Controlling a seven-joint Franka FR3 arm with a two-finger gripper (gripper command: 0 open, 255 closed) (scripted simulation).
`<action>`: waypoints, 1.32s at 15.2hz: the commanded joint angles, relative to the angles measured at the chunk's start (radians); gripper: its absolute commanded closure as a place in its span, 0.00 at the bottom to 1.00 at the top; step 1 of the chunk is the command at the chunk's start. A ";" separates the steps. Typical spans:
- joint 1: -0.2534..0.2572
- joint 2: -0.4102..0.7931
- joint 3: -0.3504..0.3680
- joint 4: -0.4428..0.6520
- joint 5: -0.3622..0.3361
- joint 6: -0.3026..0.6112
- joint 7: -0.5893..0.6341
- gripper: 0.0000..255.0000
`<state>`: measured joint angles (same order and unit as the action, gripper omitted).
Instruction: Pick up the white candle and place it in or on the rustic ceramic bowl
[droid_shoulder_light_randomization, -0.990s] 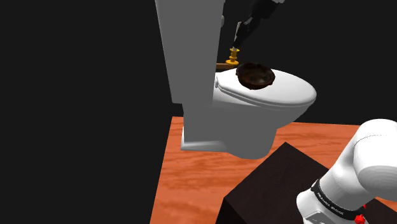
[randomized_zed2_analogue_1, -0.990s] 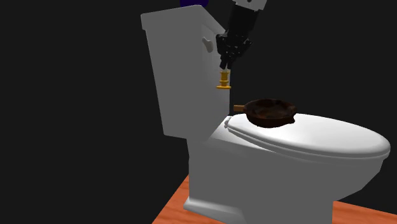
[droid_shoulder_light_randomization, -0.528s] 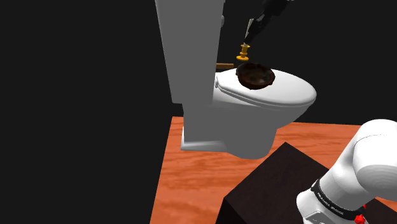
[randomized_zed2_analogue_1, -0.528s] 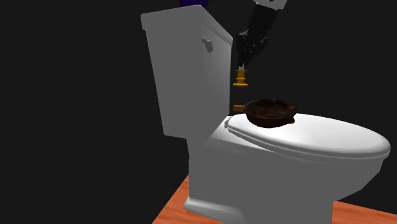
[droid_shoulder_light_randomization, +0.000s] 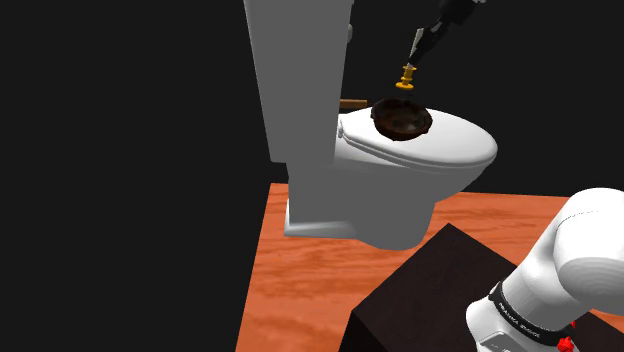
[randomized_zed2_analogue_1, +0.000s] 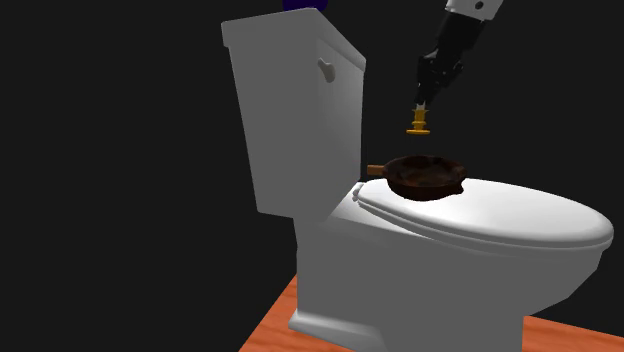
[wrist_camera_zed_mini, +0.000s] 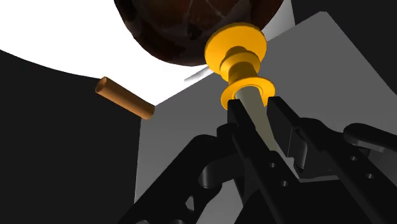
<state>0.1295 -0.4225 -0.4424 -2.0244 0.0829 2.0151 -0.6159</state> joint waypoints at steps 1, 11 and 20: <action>0.001 0.039 -0.048 0.051 0.018 -0.019 -0.056 1.00; -0.005 0.045 -0.082 -0.057 0.030 0.087 -0.111 1.00; -0.005 0.046 -0.090 -0.126 0.036 0.155 -0.129 1.00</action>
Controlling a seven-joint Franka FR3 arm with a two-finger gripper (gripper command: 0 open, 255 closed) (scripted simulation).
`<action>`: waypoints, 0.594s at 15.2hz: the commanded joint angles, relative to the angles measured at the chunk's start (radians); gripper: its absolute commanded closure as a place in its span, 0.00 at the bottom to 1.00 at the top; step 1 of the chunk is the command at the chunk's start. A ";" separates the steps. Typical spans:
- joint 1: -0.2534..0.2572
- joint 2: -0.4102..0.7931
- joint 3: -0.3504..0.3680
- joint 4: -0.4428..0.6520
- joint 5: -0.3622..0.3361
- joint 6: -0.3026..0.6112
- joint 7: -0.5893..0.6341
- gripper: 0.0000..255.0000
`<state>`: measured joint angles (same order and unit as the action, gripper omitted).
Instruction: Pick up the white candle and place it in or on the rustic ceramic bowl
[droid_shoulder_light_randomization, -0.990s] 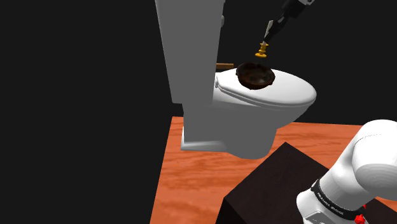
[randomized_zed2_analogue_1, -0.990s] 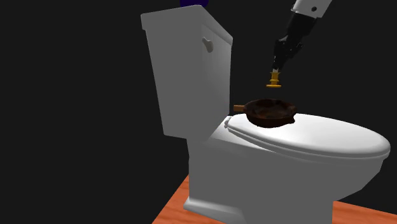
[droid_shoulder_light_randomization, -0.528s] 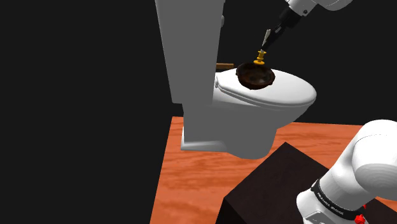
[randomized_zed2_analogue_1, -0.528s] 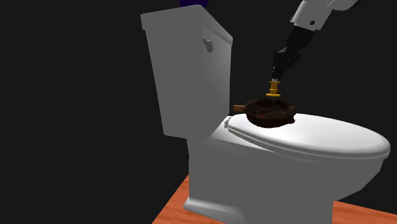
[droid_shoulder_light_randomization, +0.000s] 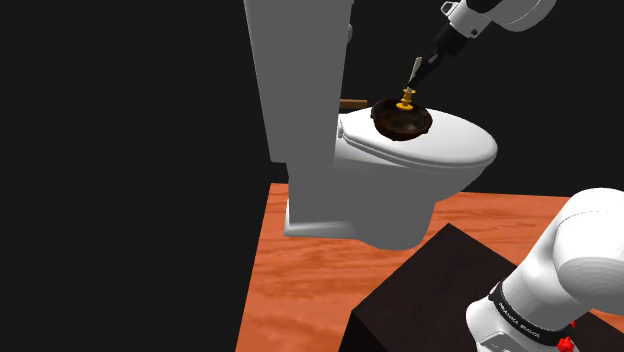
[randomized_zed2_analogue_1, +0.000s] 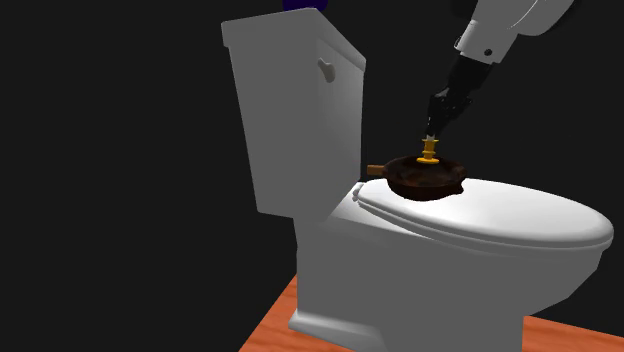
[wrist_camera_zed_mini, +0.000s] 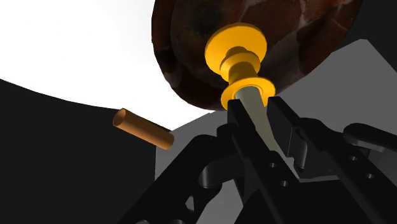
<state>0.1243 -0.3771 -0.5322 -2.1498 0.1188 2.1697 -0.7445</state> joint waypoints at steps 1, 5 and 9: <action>0.000 0.000 0.000 0.000 0.000 0.001 0.000 1.00; 0.000 0.000 0.000 0.000 0.000 0.001 0.000 0.00; 0.000 0.000 0.000 0.000 0.000 0.001 0.000 0.00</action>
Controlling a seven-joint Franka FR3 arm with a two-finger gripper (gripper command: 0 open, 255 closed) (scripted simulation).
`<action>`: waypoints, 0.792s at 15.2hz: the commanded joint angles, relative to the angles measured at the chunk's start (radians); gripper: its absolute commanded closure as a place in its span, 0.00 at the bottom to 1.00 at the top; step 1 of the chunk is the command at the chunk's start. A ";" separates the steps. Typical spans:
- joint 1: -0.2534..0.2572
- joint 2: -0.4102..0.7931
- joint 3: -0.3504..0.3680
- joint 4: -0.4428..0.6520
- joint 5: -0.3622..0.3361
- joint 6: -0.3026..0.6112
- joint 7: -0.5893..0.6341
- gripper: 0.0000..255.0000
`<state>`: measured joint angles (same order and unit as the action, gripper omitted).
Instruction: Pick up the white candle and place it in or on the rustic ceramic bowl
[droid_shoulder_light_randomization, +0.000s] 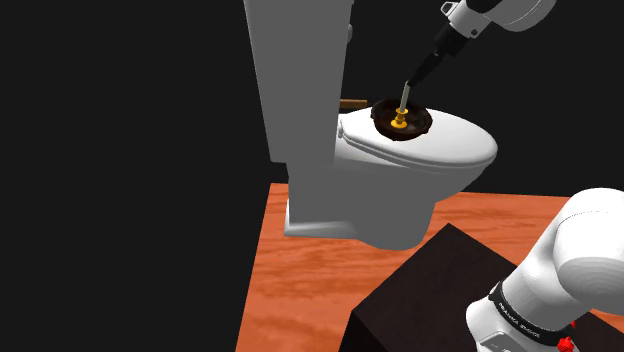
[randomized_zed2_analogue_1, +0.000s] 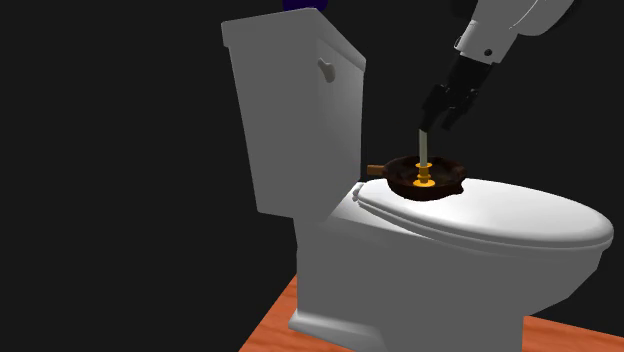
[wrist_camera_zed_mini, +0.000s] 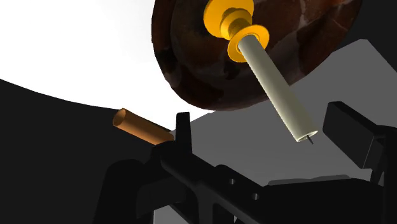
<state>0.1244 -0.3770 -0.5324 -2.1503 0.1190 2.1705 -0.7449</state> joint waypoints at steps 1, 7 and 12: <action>0.000 0.000 0.000 0.000 0.000 0.000 0.000 0.00; -0.020 -0.053 0.013 0.073 -0.031 -0.121 0.021 0.00; -0.020 -0.053 0.013 0.073 -0.031 -0.121 0.021 0.00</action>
<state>0.1045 -0.4298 -0.5196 -2.0774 0.0883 2.0493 -0.7238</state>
